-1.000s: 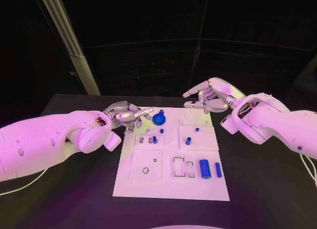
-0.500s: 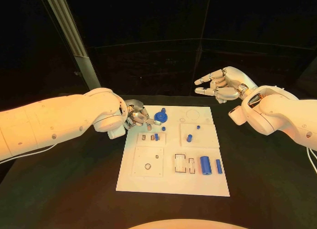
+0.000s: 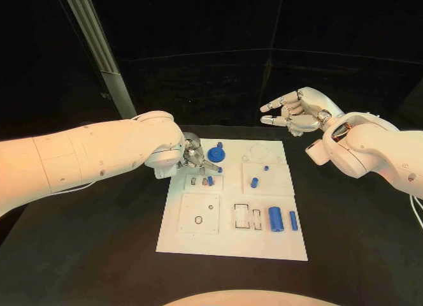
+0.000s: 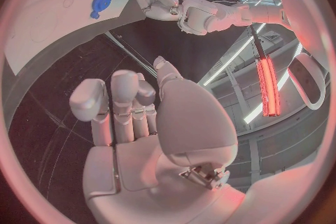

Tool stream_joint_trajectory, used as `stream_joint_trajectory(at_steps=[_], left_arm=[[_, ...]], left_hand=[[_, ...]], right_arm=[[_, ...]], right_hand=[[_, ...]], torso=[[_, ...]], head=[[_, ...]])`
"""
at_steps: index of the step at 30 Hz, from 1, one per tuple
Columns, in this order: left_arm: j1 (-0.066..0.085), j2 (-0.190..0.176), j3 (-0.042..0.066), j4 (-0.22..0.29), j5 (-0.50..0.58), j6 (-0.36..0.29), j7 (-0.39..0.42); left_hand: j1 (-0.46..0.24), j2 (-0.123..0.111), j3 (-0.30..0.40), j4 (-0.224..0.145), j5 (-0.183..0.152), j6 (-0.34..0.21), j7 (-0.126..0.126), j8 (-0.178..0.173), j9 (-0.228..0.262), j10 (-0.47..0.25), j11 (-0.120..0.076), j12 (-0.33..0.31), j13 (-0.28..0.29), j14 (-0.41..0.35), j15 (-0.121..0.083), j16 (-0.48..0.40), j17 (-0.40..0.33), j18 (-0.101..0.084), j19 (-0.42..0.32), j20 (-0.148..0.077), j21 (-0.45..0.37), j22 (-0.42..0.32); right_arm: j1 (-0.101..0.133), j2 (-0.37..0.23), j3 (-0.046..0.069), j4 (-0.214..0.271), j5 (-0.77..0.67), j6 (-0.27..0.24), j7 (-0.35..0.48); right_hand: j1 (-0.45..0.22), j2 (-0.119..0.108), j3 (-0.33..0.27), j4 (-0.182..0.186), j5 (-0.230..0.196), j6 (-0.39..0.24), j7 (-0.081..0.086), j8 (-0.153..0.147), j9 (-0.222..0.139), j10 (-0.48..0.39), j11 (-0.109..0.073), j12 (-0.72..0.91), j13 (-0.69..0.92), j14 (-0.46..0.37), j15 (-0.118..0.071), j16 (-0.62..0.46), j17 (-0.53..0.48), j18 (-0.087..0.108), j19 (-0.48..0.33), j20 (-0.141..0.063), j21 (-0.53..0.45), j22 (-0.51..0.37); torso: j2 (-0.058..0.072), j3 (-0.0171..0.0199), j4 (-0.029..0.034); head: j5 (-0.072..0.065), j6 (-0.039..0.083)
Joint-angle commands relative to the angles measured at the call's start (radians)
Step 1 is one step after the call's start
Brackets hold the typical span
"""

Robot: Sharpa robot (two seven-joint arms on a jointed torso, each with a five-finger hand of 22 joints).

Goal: Assemble the parts on the task board

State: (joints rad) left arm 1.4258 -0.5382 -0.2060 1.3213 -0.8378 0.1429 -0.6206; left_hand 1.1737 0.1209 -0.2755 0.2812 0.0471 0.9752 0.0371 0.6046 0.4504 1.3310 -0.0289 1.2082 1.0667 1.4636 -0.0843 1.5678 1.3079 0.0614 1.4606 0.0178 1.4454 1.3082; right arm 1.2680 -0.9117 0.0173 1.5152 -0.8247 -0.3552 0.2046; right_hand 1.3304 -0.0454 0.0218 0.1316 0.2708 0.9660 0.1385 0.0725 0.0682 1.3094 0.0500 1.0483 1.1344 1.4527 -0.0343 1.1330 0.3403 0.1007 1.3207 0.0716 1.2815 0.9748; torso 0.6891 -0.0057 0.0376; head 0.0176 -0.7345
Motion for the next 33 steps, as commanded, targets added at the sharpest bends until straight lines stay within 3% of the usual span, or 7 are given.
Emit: stream_joint_trajectory(at_steps=[1,11,33], left_arm=[[0.002,0.015,-0.001,-0.016,-0.019,0.055,-0.043],[0.002,0.048,-0.002,-0.043,-0.020,0.092,-0.059],[-0.003,0.080,-0.008,-0.077,-0.020,0.132,-0.070]], left_hand=[[0.005,0.006,0.006,-0.003,0.002,-0.008,0.002,0.006,0.002,0.000,-0.002,0.004,0.002,0.107,-0.008,0.003,0.263,-0.019,0.039,-0.002,0.004,0.043],[0.006,0.002,0.011,-0.003,0.002,-0.014,0.002,0.013,0.012,-0.001,-0.002,0.005,0.003,0.107,-0.008,0.003,0.263,-0.019,0.040,-0.002,0.007,0.047],[0.010,-0.009,0.030,-0.004,0.002,-0.027,0.002,0.028,0.033,-0.003,-0.003,0.007,0.005,0.107,-0.008,0.003,0.263,-0.021,0.042,-0.002,0.012,0.056]], right_arm=[[0.002,0.002,0.001,-0.002,-0.008,0.016,-0.003],[0.002,0.010,0.001,-0.009,-0.010,0.025,-0.009],[0.002,0.018,0.001,-0.016,-0.010,0.035,-0.014]], right_hand=[[0.003,0.010,-0.008,-0.001,0.011,0.000,0.001,0.002,0.000,-0.007,-0.002,-0.002,-0.002,-0.006,0.000,0.007,0.004,0.010,-0.005,0.001,-0.004,-0.002],[0.002,0.011,-0.010,-0.001,0.025,0.000,0.001,0.002,0.000,-0.008,-0.002,-0.004,-0.005,-0.009,0.001,0.010,0.011,0.011,-0.005,0.001,-0.007,-0.006],[-0.001,0.013,-0.012,0.001,0.035,0.000,0.002,0.002,0.000,-0.008,-0.002,-0.005,-0.007,-0.020,0.001,-0.005,-0.024,0.011,-0.005,0.001,-0.009,-0.008]], torso=[[0.002,-0.0009,-0.0020],[0.003,-0.0002,-0.0010],[0.003,-0.0017,-0.0007]], head=[[0.002,-0.002],[0.002,-0.008],[0.002,-0.019]])
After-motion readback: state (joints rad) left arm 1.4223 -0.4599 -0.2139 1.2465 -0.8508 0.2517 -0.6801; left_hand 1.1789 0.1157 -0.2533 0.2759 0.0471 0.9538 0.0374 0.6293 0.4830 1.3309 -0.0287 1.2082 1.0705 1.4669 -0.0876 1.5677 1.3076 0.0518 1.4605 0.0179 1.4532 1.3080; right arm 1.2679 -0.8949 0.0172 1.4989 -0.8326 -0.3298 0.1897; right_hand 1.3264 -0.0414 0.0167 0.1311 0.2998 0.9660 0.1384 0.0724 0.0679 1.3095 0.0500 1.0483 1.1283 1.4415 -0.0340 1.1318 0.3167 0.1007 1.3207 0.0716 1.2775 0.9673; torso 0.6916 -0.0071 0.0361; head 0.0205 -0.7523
